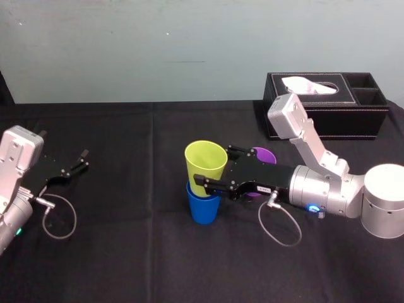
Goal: Stack the three plastic cups sequentially using one hand.
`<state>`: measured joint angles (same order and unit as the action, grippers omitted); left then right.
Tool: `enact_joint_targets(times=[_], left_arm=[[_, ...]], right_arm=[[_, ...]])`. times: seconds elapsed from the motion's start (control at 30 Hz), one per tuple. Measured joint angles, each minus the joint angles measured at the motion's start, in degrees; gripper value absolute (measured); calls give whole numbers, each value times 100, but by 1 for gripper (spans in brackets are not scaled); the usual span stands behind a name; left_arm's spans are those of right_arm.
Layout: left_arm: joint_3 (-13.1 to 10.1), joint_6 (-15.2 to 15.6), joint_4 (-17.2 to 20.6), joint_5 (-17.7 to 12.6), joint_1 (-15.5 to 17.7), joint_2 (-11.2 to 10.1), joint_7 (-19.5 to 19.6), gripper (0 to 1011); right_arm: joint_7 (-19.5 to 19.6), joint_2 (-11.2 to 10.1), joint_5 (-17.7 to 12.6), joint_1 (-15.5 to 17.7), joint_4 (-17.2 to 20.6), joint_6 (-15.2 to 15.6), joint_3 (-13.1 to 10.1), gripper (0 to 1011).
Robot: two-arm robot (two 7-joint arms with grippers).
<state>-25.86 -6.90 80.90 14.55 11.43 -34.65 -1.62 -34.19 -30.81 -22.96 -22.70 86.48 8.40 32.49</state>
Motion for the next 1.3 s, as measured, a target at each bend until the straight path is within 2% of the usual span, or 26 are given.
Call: enact_joint_targets(times=[1.0, 1.3], left_arm=[[0, 0, 0, 0, 0, 0, 0, 1010], [0, 0, 0, 0, 0, 0, 0, 1010]], right_arm=[[-9, 56, 92, 37, -109, -40, 64, 731], [-7, 54, 86, 36, -106, -38, 61, 941]])
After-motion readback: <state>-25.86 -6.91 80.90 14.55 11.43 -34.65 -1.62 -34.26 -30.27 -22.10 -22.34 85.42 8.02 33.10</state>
